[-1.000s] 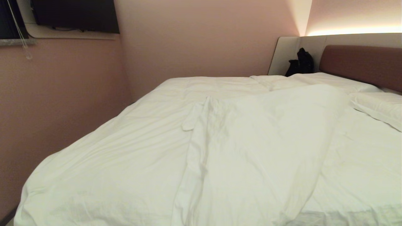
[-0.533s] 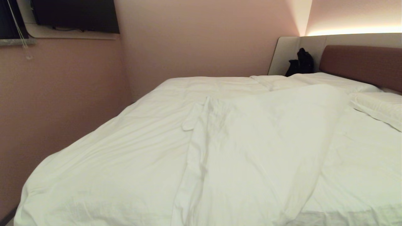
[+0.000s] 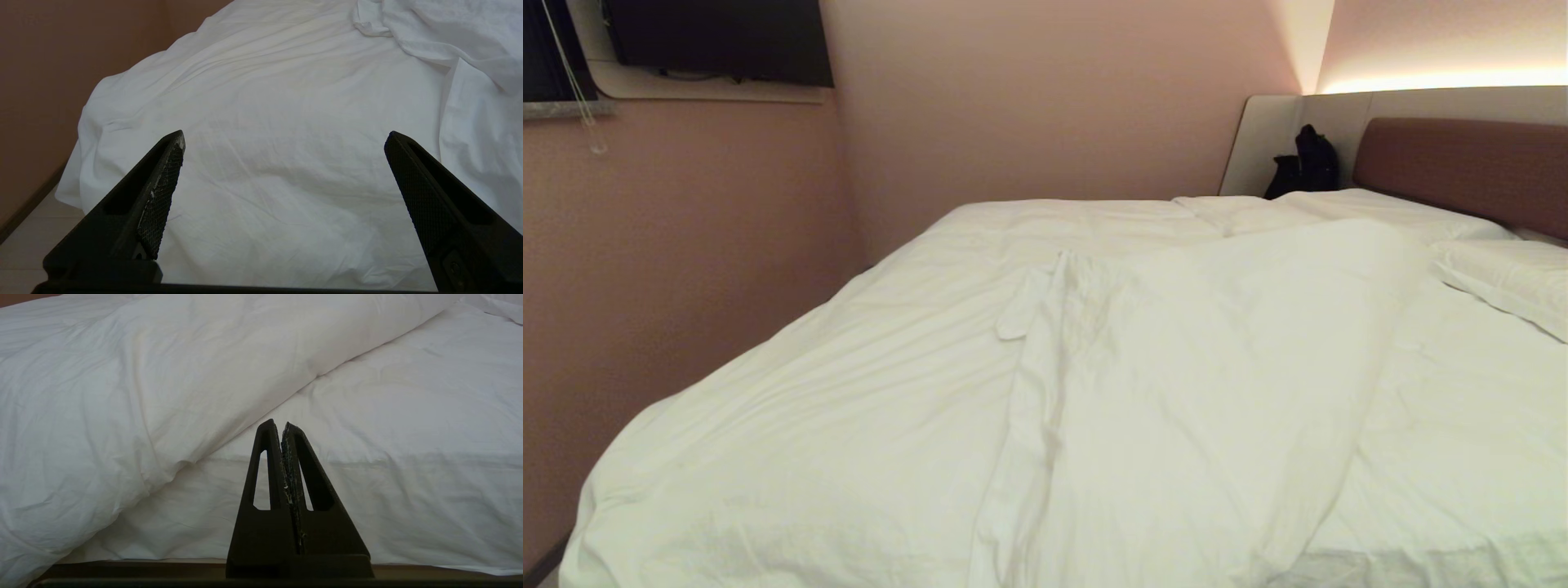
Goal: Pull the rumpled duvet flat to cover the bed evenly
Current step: Hold the folded corner of the quilt
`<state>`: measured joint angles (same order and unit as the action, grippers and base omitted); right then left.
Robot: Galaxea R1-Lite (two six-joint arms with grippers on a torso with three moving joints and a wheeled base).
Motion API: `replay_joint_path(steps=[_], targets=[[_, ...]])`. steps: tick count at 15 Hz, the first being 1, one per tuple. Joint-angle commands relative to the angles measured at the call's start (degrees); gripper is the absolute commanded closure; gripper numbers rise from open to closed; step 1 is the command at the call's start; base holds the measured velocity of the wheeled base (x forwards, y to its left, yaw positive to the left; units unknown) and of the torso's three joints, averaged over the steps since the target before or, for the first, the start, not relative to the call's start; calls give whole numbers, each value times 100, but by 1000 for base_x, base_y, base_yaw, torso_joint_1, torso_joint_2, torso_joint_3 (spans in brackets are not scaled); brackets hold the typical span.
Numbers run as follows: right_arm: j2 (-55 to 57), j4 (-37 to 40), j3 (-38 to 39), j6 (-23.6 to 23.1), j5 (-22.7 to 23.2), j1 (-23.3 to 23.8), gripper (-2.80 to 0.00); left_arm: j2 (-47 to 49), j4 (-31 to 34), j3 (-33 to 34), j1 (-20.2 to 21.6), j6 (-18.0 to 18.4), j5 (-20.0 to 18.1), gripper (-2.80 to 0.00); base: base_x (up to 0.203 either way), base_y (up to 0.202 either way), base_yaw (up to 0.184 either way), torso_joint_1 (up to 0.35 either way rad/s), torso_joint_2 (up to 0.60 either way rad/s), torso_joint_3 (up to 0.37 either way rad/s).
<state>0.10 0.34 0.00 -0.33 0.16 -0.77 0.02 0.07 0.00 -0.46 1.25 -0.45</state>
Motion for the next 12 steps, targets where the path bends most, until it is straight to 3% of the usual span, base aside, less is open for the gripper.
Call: replay_joint_path(steps=[1, 4, 12], targets=[[-1, 2, 0, -2, 2, -2, 0, -2, -6, 0, 2, -19, 10, -280, 0, 0, 0, 0, 0, 0], [-1, -7, 0, -2, 2, -2, 0, -2, -7, 0, 2, -37, 10, -280, -36, 0, 0, 4, 2, -1], [-1, 2, 0, -2, 2, -2, 0, -2, -7, 0, 2, -28, 4, -280, -190, 0, 0, 3, 2, 2]])
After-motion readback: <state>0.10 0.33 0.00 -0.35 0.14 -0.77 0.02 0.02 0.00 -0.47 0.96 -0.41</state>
